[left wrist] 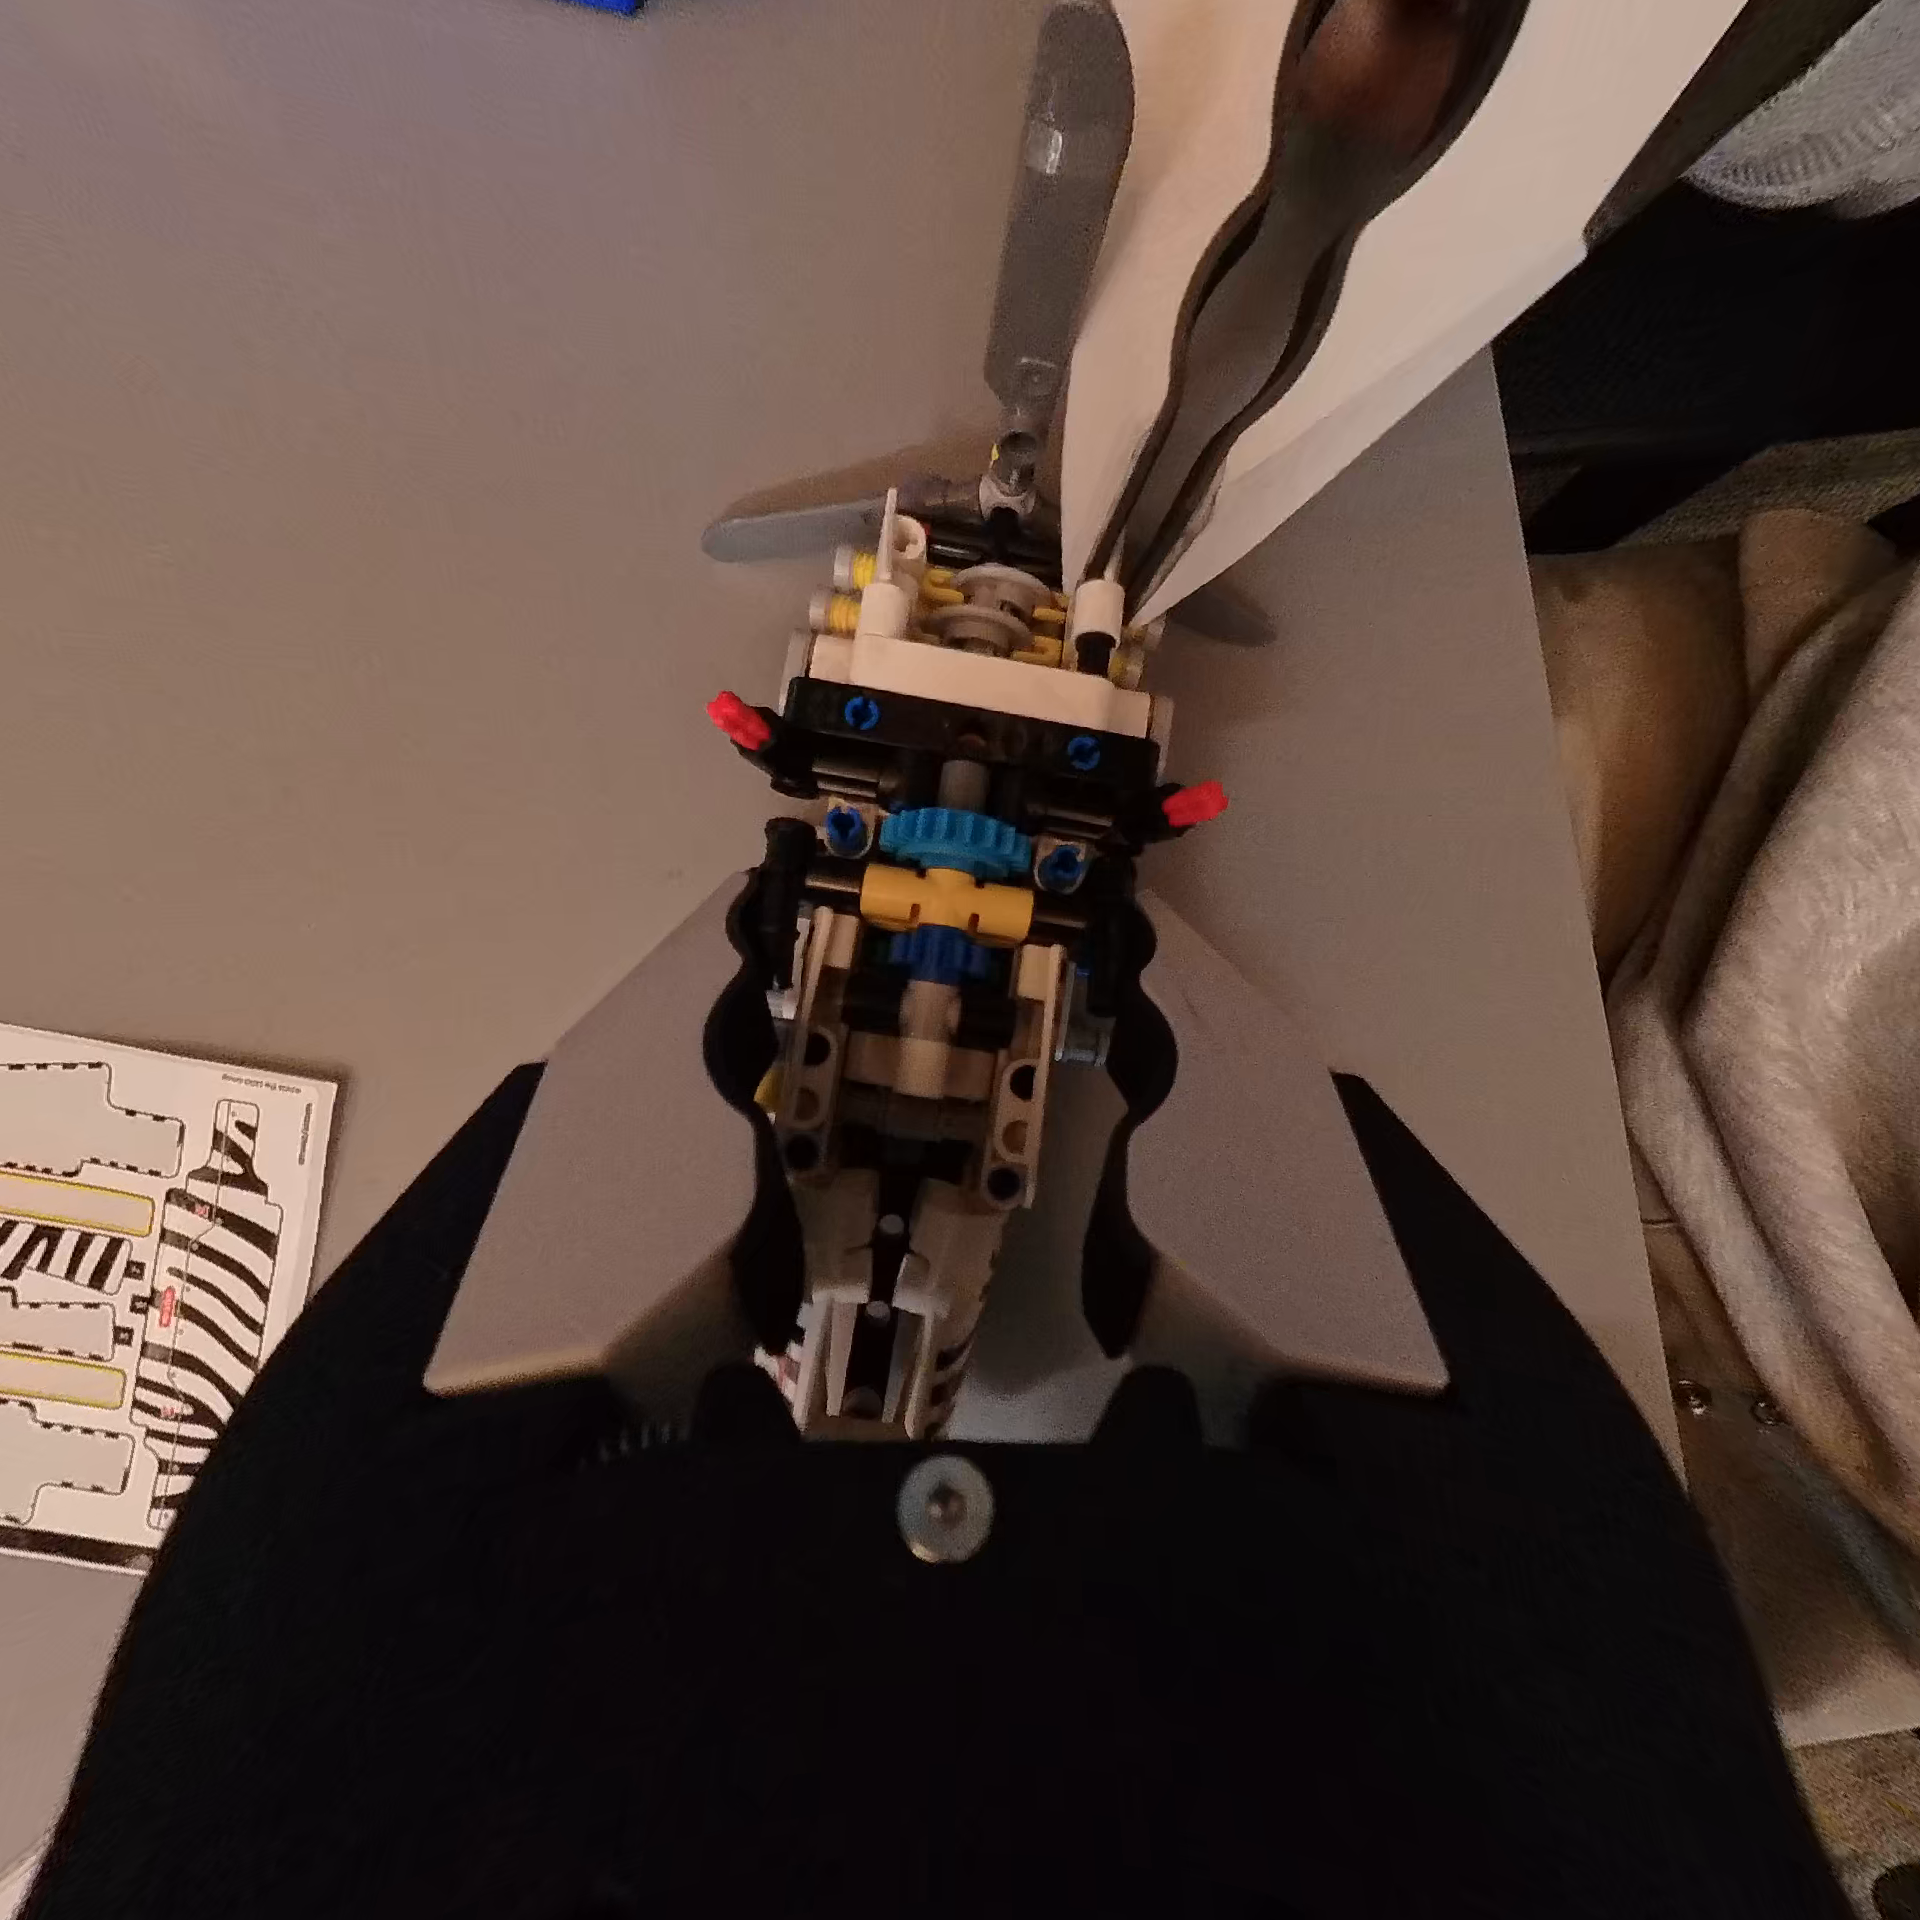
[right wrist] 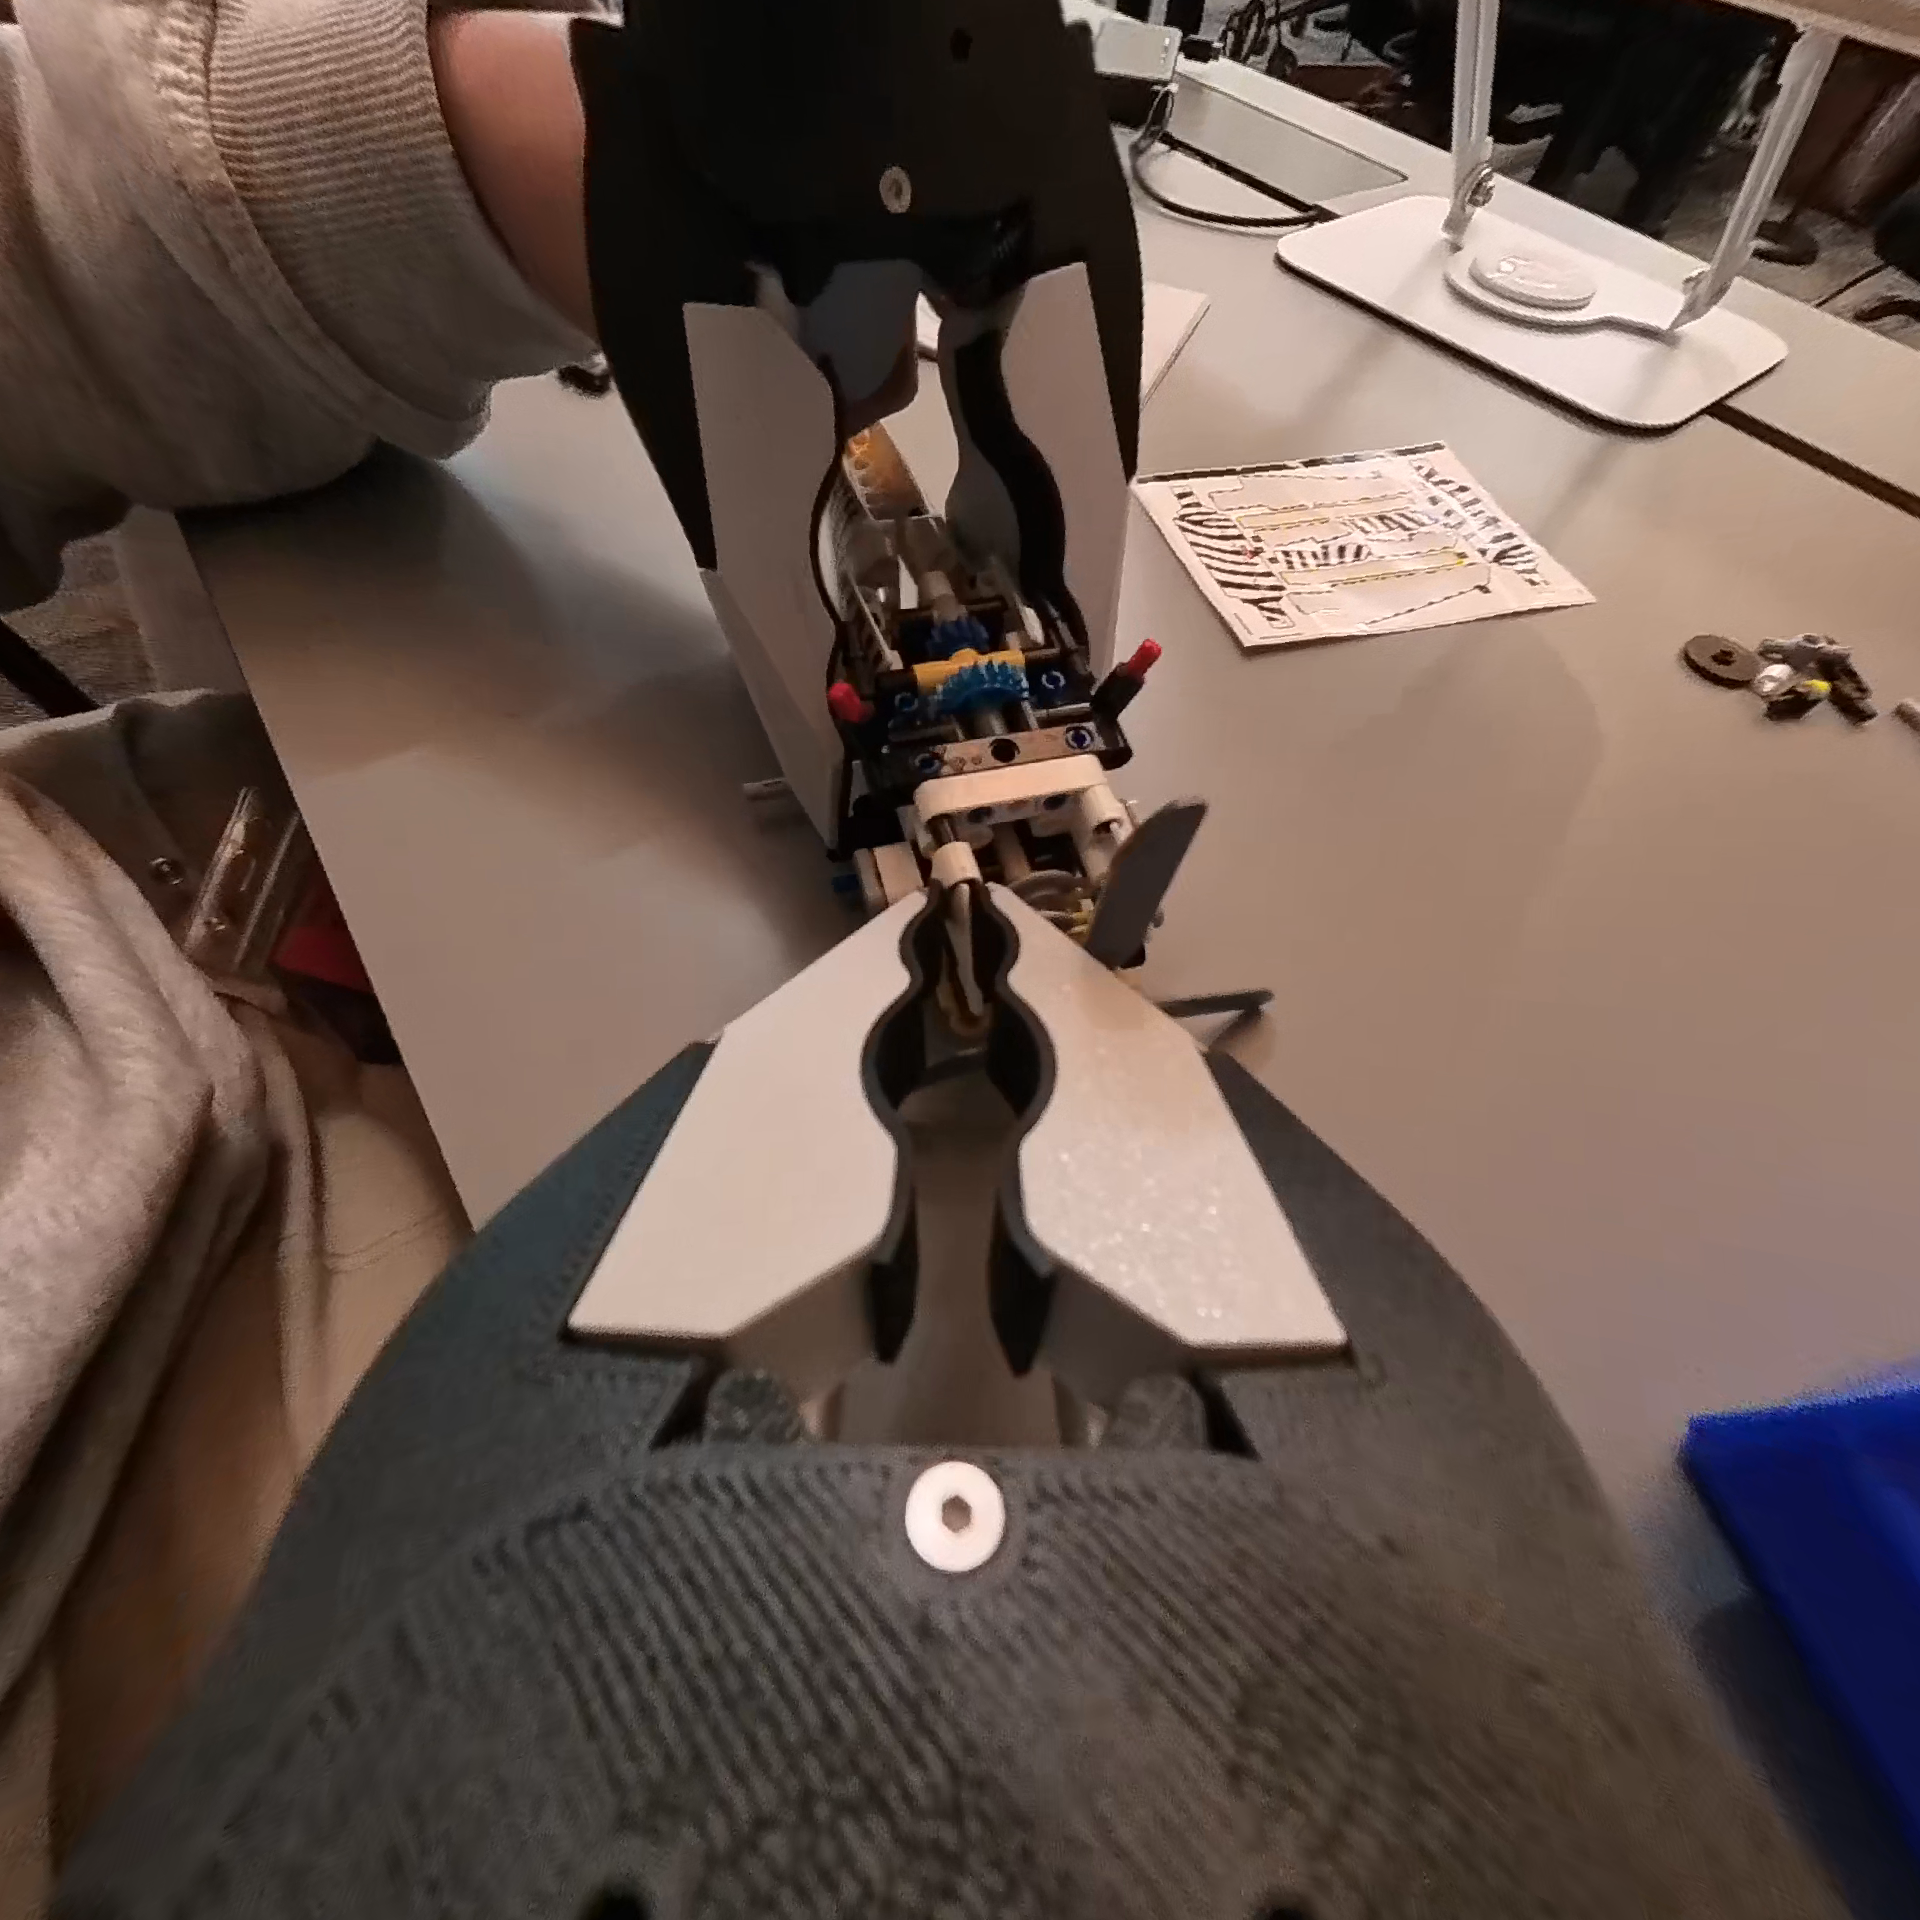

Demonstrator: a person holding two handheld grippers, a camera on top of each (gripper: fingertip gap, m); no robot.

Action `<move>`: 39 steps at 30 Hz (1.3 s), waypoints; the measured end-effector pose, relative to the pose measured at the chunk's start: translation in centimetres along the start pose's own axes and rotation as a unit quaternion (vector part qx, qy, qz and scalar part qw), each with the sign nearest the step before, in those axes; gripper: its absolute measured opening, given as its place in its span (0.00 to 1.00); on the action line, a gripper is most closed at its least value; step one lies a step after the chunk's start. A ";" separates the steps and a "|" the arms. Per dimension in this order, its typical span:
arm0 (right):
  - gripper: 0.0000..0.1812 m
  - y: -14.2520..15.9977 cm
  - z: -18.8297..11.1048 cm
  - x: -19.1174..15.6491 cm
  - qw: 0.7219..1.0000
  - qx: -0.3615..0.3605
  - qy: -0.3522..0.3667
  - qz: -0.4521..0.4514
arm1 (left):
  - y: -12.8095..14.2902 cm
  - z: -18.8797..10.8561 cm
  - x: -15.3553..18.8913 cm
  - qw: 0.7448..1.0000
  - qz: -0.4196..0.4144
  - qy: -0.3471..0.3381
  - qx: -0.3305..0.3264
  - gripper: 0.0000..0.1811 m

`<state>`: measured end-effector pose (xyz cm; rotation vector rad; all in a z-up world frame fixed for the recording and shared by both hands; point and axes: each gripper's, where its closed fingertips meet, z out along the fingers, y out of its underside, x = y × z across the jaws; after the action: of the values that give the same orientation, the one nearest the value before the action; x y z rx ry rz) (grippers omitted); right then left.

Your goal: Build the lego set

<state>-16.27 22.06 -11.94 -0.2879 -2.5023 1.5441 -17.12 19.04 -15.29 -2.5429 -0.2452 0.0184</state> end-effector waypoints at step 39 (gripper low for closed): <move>0.09 -0.7 -1.1 -0.4 0.999 0.014 0.037 -0.024 | 0.0 0.0 0.0 1.000 0.005 -0.004 0.004 0.35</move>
<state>-15.62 22.55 -10.90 -0.2732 -2.4099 1.5205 -17.11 19.06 -15.26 -2.5356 -0.2355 0.0320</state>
